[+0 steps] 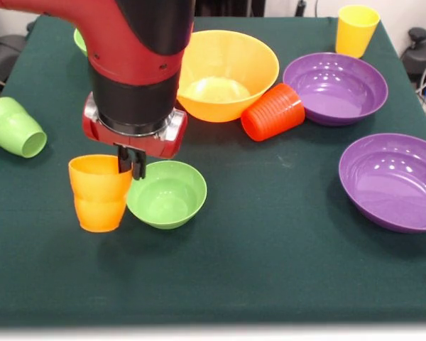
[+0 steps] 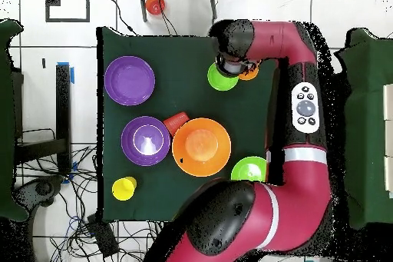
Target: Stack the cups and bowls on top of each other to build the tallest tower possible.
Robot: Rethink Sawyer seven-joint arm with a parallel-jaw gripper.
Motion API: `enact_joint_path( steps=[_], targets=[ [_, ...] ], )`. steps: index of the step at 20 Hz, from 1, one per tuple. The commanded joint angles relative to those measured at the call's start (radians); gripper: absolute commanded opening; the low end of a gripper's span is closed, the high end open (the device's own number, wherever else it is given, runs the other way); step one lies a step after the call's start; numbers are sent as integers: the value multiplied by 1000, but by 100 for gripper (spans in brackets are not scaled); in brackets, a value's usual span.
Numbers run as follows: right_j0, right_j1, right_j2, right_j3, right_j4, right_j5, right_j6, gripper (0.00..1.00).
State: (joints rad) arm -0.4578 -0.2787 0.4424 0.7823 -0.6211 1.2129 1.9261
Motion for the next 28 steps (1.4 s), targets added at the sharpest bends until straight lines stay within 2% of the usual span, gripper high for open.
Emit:
enact_joint_path(
  steps=[1, 4, 8, 16, 20, 28],
  targets=[
    [41, -98, -30, 107, 6, -51, -39, 0],
    [43, -100, -29, 102, 12, -55, -42, 0],
    [31, -148, -28, 144, 51, -27, -57, 0],
    [21, -149, -21, 108, 80, 14, -97, 0],
    [36, -143, -34, 115, 85, 16, -56, 0],
    [52, -153, -98, 266, 75, -87, 59, 0]
  ],
)
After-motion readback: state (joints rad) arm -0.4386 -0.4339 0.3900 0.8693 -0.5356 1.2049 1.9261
